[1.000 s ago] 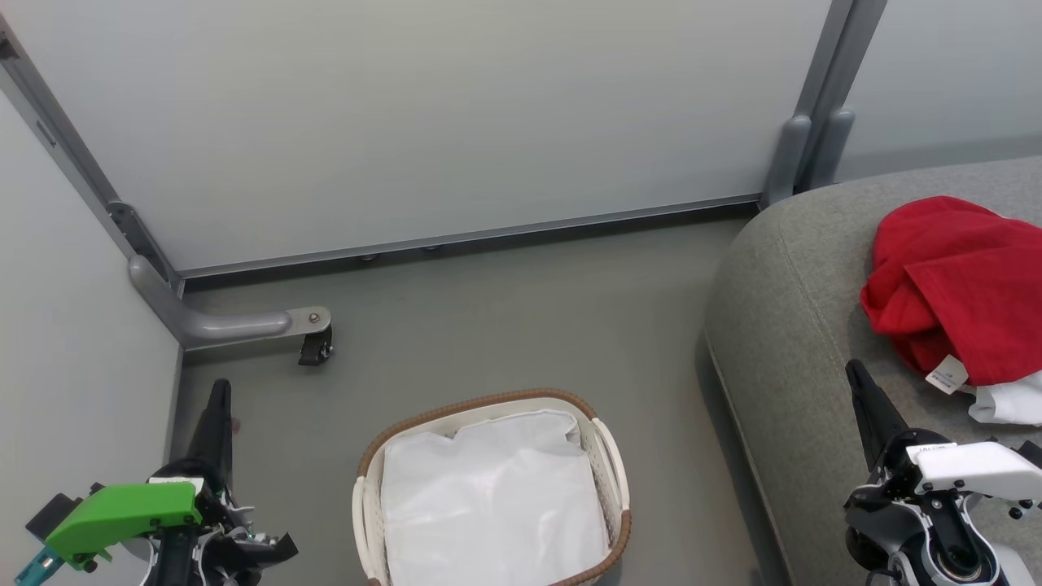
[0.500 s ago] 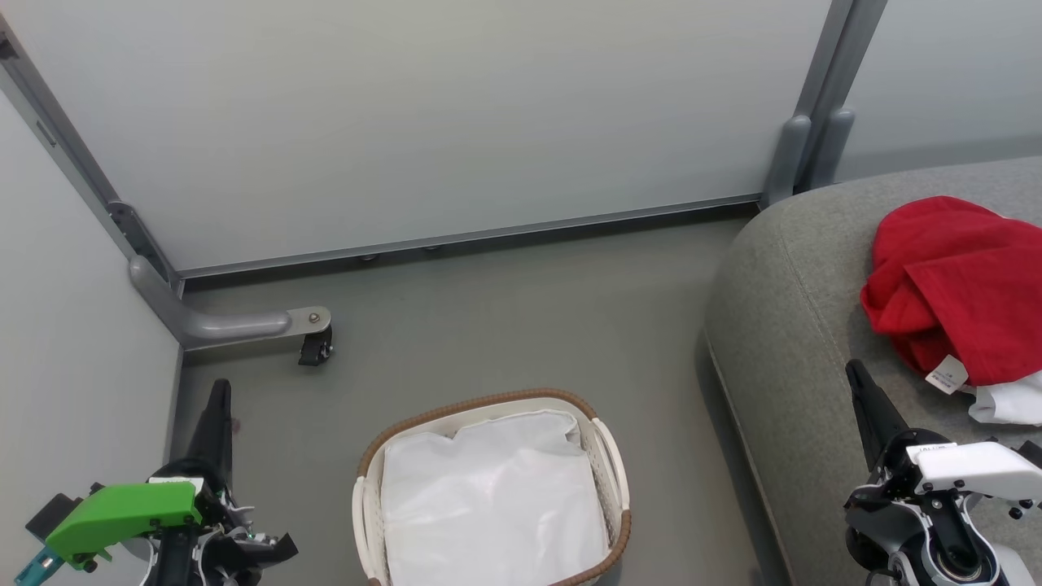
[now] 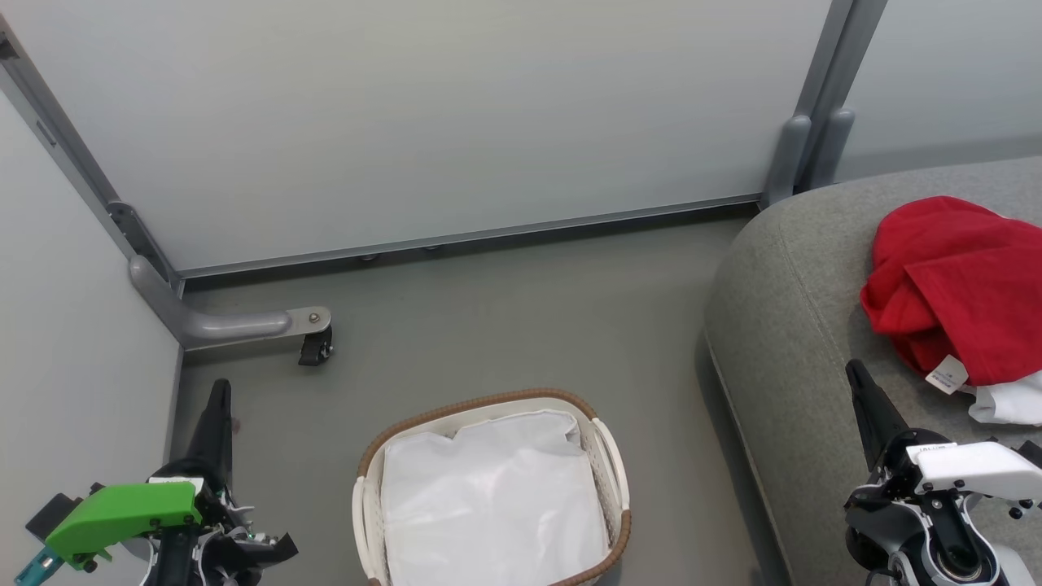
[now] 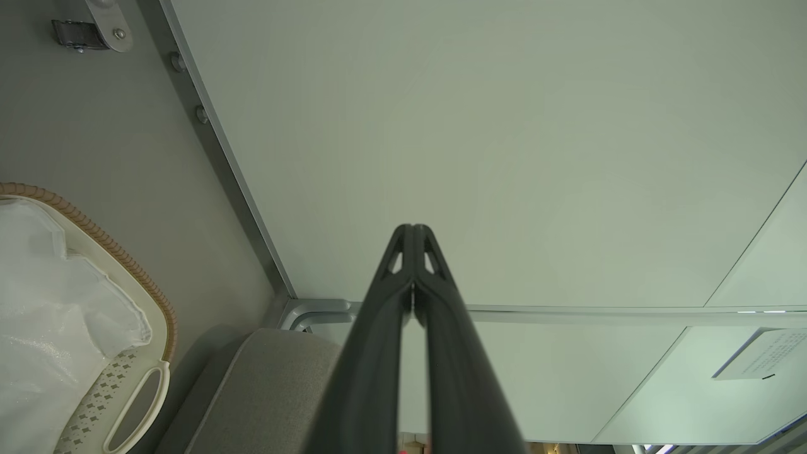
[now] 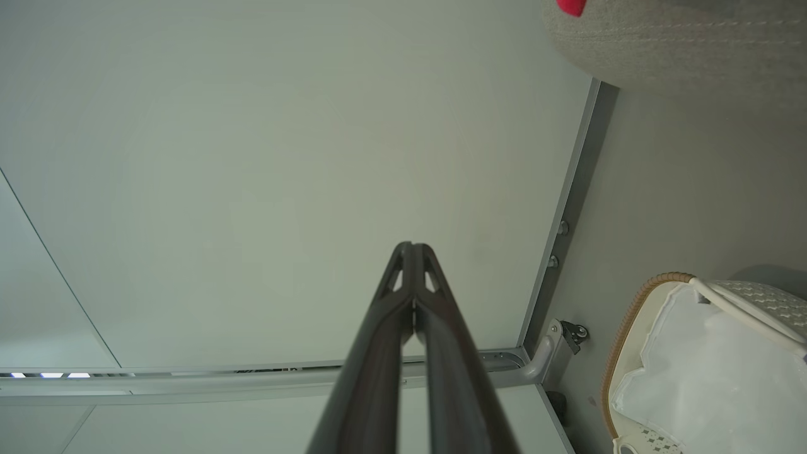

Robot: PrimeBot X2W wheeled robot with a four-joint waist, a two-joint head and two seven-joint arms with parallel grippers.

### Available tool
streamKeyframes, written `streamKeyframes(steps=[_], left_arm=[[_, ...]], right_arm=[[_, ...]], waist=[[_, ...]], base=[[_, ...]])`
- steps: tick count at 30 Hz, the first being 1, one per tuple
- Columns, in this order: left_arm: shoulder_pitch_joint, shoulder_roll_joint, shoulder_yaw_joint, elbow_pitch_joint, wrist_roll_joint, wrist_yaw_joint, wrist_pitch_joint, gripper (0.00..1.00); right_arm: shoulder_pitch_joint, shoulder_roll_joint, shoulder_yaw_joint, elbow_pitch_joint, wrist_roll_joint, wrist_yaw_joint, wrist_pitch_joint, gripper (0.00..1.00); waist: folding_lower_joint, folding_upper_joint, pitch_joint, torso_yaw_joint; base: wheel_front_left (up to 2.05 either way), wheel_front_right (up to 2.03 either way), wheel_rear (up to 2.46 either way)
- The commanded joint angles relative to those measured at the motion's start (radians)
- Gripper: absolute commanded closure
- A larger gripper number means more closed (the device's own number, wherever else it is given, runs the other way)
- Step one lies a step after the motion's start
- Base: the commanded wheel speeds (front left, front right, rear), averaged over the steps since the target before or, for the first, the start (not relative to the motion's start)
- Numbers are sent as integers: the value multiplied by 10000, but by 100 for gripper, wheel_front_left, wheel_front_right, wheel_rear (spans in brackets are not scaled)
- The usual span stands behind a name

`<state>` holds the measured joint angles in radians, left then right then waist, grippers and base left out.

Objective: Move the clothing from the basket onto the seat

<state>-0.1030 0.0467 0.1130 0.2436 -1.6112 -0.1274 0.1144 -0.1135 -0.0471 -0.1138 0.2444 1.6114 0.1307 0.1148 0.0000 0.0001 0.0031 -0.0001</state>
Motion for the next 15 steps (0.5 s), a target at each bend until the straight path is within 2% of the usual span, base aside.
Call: streamKeyframes(steps=[1, 15], left_arm=[[-106, 66, 28, -13, -32, -61, 33, 100], [-106, 66, 27, -12, -32, -61, 33, 100]], right_arm=[[109, -60, -23, -25, 30, 0, 25, 100], [108, -60, -22, -25, 31, 0, 25, 100]], waist=[[0, -1, 0, 1], [0, -1, 0, 1]], base=[[0, 0, 0], [0, 0, 0]])
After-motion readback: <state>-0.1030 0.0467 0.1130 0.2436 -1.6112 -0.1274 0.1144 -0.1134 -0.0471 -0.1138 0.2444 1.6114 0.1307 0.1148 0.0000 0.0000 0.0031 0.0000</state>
